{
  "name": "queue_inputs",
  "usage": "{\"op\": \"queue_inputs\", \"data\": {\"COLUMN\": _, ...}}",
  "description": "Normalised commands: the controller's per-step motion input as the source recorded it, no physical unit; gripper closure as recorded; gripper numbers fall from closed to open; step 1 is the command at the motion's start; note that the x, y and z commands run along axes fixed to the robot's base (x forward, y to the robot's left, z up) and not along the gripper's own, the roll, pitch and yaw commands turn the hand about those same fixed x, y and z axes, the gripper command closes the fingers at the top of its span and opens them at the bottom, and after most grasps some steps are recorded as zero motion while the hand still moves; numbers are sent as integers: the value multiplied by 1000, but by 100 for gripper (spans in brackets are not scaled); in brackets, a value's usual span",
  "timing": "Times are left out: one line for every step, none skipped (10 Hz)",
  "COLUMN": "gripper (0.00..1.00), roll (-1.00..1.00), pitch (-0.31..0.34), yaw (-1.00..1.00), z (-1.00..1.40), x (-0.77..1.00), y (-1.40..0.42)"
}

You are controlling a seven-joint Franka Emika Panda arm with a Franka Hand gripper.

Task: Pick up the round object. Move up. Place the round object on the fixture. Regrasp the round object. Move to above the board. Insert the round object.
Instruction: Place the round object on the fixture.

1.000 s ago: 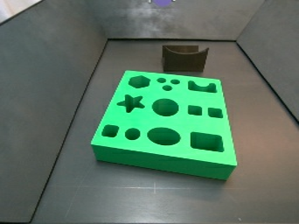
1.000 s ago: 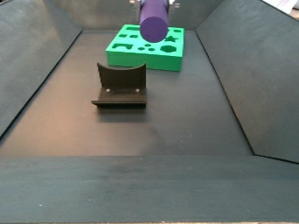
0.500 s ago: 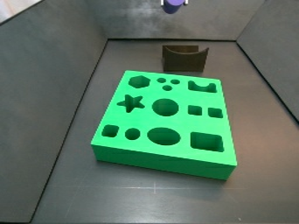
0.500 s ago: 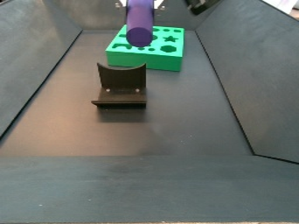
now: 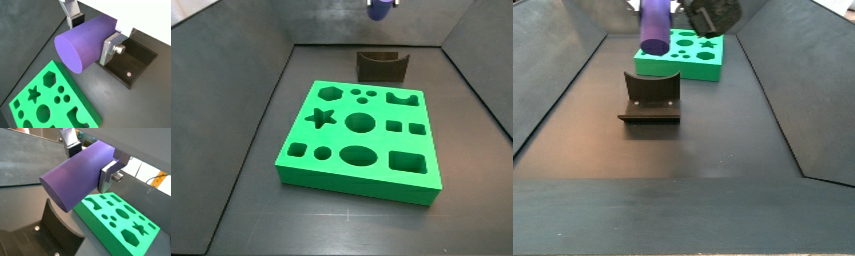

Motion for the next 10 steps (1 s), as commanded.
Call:
{"op": "queue_inputs", "data": {"gripper": 100, "roll": -183, "pitch": 40, "yaw": -100, "z": -9, "x": 237, "y": 33}}
{"op": "queue_inputs", "data": {"gripper": 100, "roll": -1000, "pitch": 196, "yaw": 17, "z": -1000, "x": 147, "y": 133}}
{"op": "queue_inputs", "data": {"gripper": 100, "roll": -1000, "pitch": 188, "yaw": 23, "z": -1000, "x": 131, "y": 135}}
{"op": "queue_inputs", "data": {"gripper": 100, "roll": -932, "pitch": 213, "yaw": -64, "z": -1000, "x": 148, "y": 139}}
{"op": "queue_inputs", "data": {"gripper": 100, "roll": -824, "pitch": 222, "yaw": -93, "z": -1000, "x": 156, "y": 137}}
{"op": "queue_inputs", "data": {"gripper": 100, "roll": -600, "pitch": 201, "yaw": -142, "z": -1000, "x": 170, "y": 141}}
{"op": "queue_inputs", "data": {"gripper": 100, "roll": -433, "pitch": 170, "yaw": -172, "z": -1000, "x": 177, "y": 146}}
{"op": "queue_inputs", "data": {"gripper": 100, "roll": -257, "pitch": 121, "yaw": -193, "z": -1000, "x": 189, "y": 137}}
{"op": "queue_inputs", "data": {"gripper": 100, "roll": -212, "pitch": 95, "yaw": -198, "z": -1000, "x": 191, "y": 137}}
{"op": "queue_inputs", "data": {"gripper": 100, "roll": -177, "pitch": 37, "yaw": -194, "z": -737, "x": 154, "y": 110}}
